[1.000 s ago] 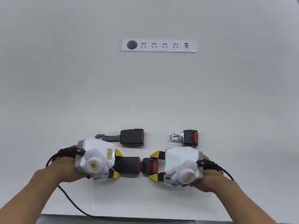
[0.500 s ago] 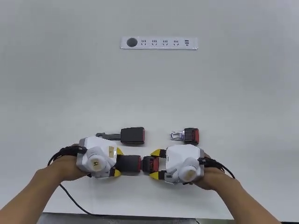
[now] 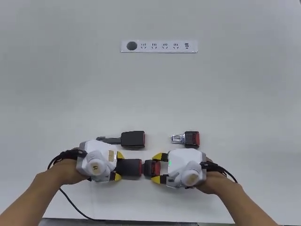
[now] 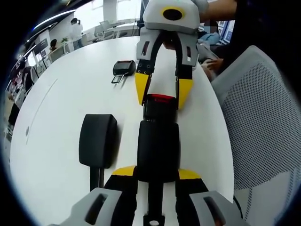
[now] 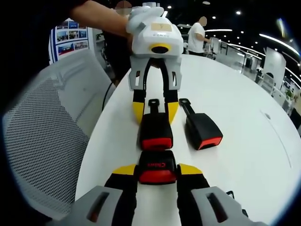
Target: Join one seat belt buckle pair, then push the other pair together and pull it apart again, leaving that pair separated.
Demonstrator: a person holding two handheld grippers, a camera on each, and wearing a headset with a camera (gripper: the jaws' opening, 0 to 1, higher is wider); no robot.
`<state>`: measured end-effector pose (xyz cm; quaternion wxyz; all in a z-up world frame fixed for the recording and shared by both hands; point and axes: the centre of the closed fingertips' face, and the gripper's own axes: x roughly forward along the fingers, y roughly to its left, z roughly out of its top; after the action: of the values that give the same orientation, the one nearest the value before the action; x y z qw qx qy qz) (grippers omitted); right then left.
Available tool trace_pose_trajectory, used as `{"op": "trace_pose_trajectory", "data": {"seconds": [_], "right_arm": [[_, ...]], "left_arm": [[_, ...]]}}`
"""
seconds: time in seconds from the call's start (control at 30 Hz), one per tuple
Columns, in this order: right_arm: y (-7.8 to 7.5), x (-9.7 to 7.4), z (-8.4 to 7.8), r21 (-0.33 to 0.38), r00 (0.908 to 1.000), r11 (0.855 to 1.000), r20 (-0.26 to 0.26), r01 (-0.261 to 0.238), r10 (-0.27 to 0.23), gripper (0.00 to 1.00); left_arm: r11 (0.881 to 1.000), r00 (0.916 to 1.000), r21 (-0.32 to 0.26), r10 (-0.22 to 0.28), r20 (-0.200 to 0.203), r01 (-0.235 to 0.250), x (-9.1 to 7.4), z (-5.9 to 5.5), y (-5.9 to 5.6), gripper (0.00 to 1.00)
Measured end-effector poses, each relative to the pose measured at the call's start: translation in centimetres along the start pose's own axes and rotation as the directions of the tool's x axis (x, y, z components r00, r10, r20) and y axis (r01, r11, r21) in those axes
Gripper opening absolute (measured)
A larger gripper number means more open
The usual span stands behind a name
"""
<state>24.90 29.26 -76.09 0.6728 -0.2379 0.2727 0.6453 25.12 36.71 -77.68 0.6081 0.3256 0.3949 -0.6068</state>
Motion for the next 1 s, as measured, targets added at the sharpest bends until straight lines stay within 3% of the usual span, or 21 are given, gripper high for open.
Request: {"op": "trace_pose_trajectory", "data": {"seconds": [0.27, 0.53, 1.0], "right_arm": [[-0.1, -0.1, 0.2, -0.003, 1.0000, 1.000, -0.001, 0.006, -0.006, 0.30], [-0.8, -1.4, 0.5, -0.011, 0.9996, 1.000, -0.010, 0.026, -0.027, 0.38], [-3.9, -4.4, 0.4, -0.023, 0.9959, 0.996, -0.031, 0.084, -0.085, 0.41]], "left_arm": [[1.000, 0.9997, -0.005, 0.024, -0.005, -0.024, -0.2, -0.1, 0.1, 0.32], [0.996, 0.9971, -0.064, 0.067, 0.034, -0.065, -1.7, 0.0, 0.5, 0.35], [0.988, 0.9906, -0.113, 0.117, 0.071, -0.109, -3.2, 0.7, 2.2, 0.39]]}}
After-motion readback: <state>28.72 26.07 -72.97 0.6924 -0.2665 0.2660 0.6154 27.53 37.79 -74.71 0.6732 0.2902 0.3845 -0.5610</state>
